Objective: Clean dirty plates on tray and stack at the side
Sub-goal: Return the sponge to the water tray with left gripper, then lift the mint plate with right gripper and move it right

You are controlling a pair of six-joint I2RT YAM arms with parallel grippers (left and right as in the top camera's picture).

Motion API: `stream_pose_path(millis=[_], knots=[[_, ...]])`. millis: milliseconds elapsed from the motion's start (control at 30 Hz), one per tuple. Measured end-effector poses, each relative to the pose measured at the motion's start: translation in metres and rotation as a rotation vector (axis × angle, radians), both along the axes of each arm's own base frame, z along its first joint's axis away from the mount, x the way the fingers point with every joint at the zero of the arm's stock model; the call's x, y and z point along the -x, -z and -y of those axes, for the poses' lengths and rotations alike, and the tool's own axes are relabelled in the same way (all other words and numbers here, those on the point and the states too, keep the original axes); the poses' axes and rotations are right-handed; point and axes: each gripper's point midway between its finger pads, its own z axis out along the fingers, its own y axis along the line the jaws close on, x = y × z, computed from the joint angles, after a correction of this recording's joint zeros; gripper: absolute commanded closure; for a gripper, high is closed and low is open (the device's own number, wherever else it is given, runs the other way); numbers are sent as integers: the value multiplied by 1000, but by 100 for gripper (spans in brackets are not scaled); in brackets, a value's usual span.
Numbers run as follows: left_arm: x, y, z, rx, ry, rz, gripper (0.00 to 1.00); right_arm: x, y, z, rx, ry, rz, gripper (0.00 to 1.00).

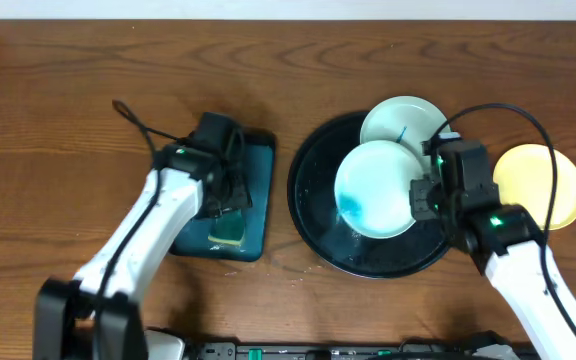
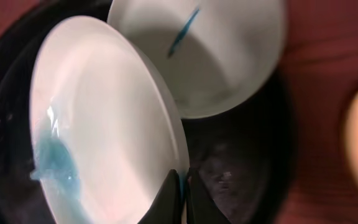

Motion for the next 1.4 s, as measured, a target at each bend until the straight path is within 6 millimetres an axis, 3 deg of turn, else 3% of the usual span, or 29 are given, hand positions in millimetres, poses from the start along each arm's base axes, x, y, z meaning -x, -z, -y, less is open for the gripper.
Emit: stream_pose_path(millis=[167,333,367,700,967,1167,1400], knots=[[0,-42,6,71,18,133,32,-4,-24,-2,113,-28,118,99],[7,-71,5,101,24,221,25,-3,-33,-19,213,-87,179,99],[9,-73,5,102,25,225,19,-1,-34,-22,239,-96,190,99],[13,-74,4,101,25,219,18,10,-53,-44,417,-146,302,99],[13,-74,4,101,26,219,18,13,-63,-45,520,-164,348,99],[13,-74,4,101,25,218,17,11,-81,-62,568,-209,440,99],[13,-74,4,101,26,217,17,14,-88,-74,624,-274,474,99]])
